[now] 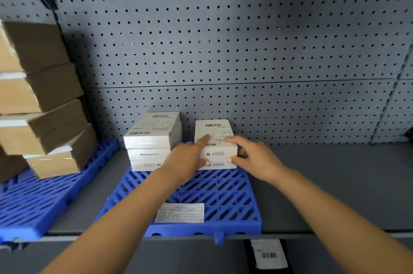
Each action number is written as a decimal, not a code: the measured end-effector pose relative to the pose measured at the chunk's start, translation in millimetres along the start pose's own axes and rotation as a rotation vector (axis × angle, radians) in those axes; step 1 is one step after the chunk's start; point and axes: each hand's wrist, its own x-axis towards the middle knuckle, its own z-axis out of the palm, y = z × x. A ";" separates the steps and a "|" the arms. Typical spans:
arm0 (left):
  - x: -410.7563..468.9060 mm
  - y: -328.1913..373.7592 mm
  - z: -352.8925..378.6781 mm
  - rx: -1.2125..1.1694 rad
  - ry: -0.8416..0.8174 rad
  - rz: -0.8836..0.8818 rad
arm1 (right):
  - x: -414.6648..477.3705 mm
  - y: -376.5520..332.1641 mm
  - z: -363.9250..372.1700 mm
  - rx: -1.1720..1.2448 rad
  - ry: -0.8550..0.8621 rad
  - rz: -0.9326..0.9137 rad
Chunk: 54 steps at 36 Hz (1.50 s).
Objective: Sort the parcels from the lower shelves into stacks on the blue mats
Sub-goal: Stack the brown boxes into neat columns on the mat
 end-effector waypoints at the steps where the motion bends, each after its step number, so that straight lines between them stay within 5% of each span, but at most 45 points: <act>1: -0.6 0.3 -0.5 0.005 -0.006 -0.003 | -0.8 -1.6 -0.3 0.001 0.004 0.005; 13: -6.5 21.4 -24.0 0.053 -0.055 -0.085 | -4.8 -26.2 -8.2 -0.197 -0.022 0.052; 26: -46.8 34.8 -69.5 0.162 0.253 0.049 | -48.5 -65.8 -58.1 -0.278 0.077 -0.157; 36: -108.7 -16.8 -85.0 0.126 0.409 0.015 | -56.4 -98.4 -59.5 -0.213 0.056 -0.299; 54: -162.3 -152.0 -100.1 0.131 0.416 -0.003 | -4.2 -191.0 15.1 -0.254 0.057 -0.368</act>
